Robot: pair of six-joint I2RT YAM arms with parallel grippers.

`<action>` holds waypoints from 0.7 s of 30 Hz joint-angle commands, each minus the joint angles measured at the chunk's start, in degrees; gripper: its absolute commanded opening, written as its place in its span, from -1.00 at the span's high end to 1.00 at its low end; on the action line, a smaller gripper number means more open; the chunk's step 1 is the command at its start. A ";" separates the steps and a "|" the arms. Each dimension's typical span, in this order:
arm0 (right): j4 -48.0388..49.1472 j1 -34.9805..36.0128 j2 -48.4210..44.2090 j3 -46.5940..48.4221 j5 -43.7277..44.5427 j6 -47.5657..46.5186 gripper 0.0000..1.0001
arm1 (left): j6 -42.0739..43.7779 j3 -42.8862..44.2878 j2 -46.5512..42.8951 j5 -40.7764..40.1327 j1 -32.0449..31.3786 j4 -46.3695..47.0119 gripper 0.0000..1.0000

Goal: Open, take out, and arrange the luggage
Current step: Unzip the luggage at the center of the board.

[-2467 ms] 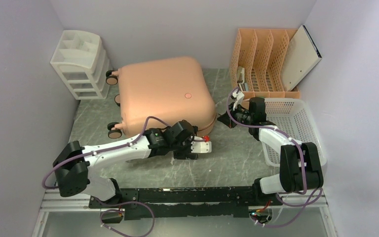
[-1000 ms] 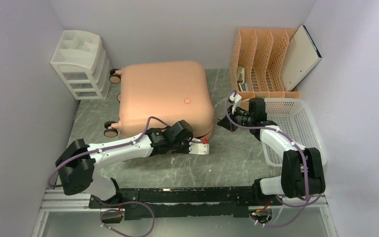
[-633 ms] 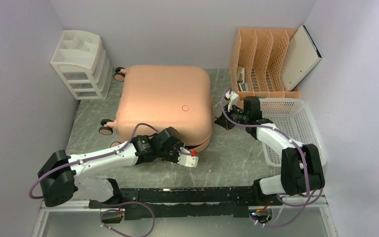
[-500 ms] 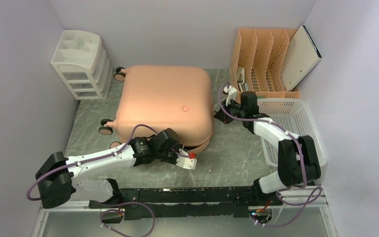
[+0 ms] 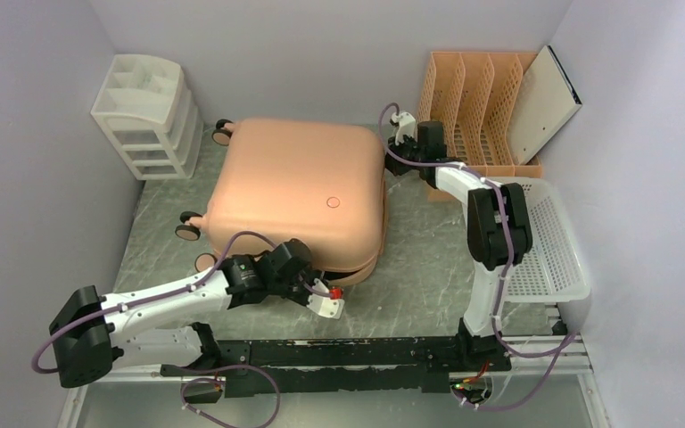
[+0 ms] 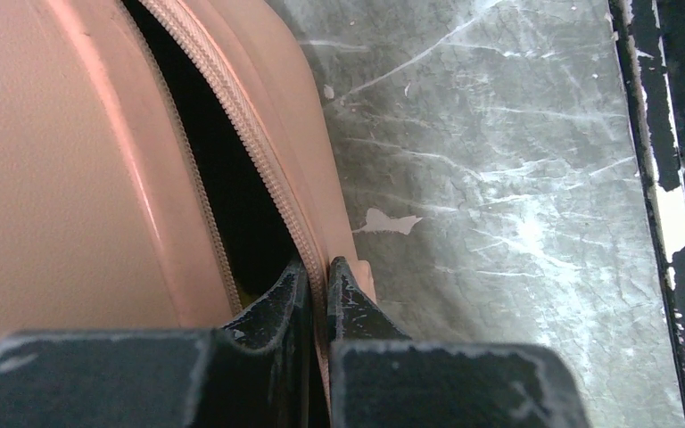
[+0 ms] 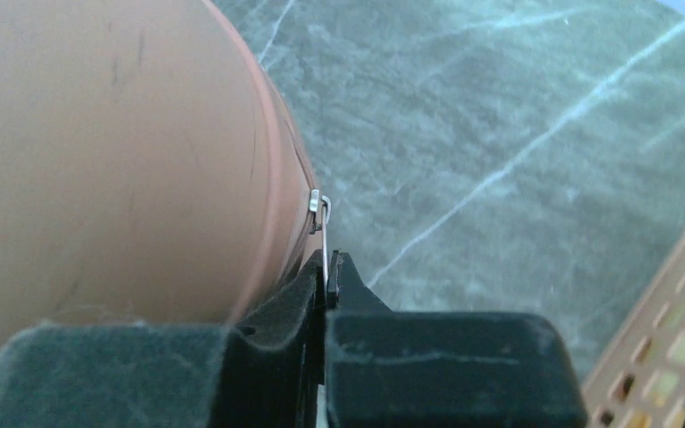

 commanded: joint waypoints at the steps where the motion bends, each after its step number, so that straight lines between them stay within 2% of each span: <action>1: 4.14 -2.66 6.54 7.93 4.50 -4.83 1.00 | 1.51 -4.23 -1.78 11.78 -3.12 -16.59 0.90; 7: 6.87 -2.56 11.06 11.13 -5.39 -9.23 0.96 | 1.82 -6.27 -3.61 9.78 -3.08 -15.43 0.90; 11: 12.06 -2.58 11.93 8.69 -15.26 -17.90 0.97 | 2.31 -6.64 -4.31 8.69 -3.08 -15.00 0.90; 15: 7.50 -2.51 15.85 13.38 -21.54 -17.94 1.00 | 2.18 -6.91 -4.99 5.76 -3.01 -14.61 0.90; 21: 6.64 -0.92 16.96 14.77 -26.36 -20.37 1.00 | 1.29 -8.20 -6.56 2.82 -2.01 -12.69 0.90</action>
